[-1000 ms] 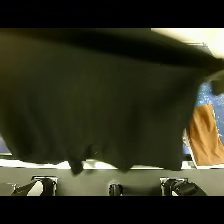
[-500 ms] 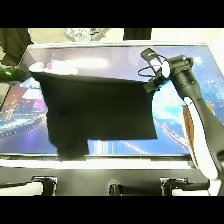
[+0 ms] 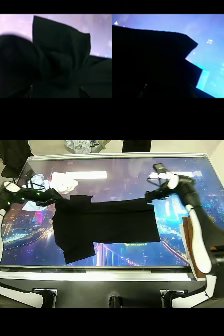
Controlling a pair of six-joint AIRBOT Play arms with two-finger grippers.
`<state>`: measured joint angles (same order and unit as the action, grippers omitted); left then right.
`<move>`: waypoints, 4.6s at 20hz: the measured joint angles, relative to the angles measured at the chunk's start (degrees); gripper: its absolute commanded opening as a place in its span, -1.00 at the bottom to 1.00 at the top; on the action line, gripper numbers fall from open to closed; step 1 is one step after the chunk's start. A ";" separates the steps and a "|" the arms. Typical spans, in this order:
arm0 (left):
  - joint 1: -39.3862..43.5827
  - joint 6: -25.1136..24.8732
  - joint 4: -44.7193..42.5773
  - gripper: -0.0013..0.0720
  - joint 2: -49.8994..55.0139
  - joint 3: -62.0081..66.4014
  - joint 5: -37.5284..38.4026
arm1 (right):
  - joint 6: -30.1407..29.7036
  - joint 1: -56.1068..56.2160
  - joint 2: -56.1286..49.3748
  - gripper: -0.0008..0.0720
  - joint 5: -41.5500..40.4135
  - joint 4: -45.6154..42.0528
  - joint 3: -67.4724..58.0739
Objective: Fold the shirts.
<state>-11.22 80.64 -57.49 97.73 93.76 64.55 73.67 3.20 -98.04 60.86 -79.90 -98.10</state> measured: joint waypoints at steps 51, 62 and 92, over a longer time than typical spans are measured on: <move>-4.17 -3.41 -1.73 -0.89 -41.66 13.70 -6.43 | -24.22 -12.68 37.03 -0.87 1.01 9.70 -8.15; -4.07 0.35 -1.99 -0.89 -53.72 21.46 -4.61 | -19.65 -12.72 53.68 -0.87 6.62 0.48 -12.28; 1.07 -0.81 -8.55 -0.89 7.87 6.54 15.41 | -16.90 -11.02 -12.44 -0.87 24.46 9.25 -9.53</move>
<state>-10.15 79.83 -66.04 105.60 100.29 79.96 56.77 -7.81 -110.48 85.32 -70.65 -107.63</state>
